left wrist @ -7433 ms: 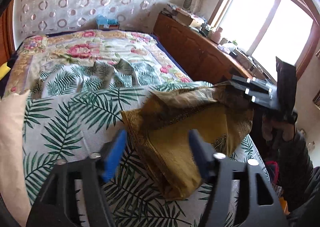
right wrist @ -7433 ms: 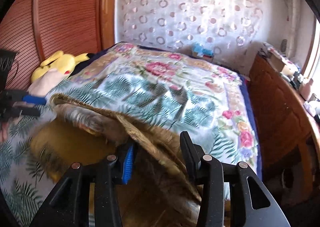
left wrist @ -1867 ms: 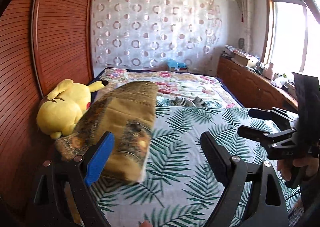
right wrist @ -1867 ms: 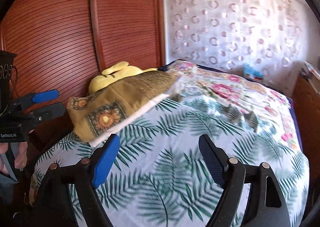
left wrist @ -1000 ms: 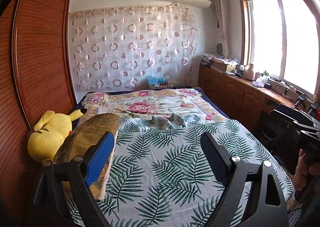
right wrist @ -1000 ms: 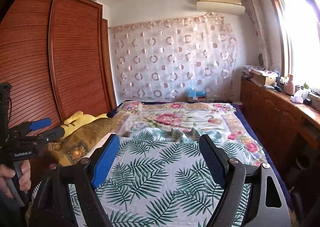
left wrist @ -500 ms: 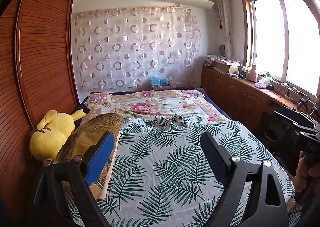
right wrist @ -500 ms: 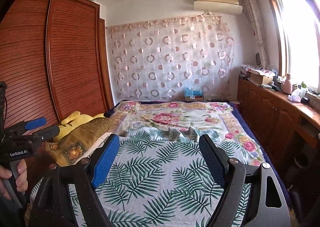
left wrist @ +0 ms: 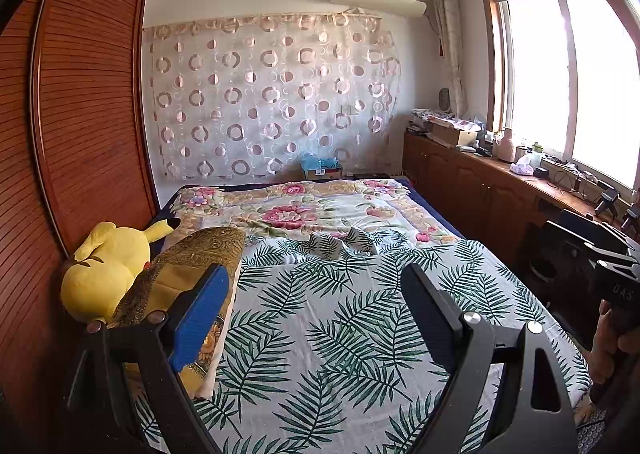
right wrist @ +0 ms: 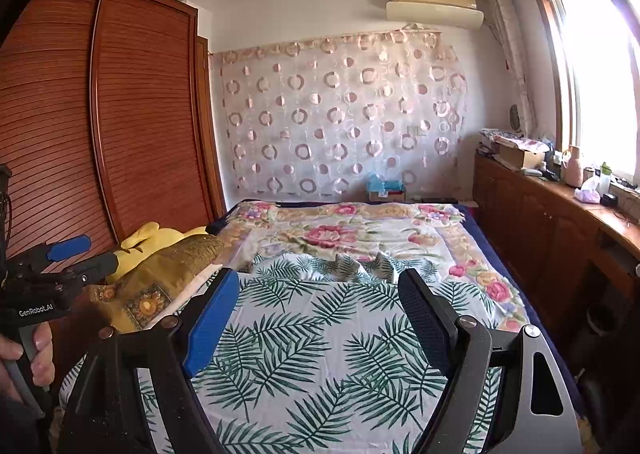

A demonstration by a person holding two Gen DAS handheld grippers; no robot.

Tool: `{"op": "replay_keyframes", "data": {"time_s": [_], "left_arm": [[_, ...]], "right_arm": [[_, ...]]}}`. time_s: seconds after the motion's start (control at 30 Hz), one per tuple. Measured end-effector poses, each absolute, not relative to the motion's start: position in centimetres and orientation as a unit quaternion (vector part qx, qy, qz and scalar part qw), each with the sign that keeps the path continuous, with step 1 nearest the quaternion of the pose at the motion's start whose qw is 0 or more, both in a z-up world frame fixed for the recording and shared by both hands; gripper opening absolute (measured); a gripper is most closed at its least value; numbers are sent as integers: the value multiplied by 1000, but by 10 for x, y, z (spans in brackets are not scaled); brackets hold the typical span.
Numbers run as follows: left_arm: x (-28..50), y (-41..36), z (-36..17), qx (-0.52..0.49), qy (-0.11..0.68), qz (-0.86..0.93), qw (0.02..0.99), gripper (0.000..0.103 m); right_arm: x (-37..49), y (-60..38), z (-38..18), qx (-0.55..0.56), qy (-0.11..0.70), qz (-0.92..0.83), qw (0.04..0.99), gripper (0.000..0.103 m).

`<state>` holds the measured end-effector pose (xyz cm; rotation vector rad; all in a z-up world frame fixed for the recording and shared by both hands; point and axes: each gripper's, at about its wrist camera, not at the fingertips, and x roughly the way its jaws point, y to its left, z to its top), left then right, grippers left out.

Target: Fold small clothes

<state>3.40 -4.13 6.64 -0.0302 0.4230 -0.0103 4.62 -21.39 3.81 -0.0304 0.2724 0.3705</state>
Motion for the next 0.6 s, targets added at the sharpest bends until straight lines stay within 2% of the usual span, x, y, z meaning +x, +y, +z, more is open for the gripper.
{"op": "replay_keyframes", "data": {"time_s": [0.6], "left_arm": [[34, -43, 65, -13, 210, -5, 978, 88]], "right_arm": [[46, -224, 41, -18, 135, 187, 973, 83]]}}
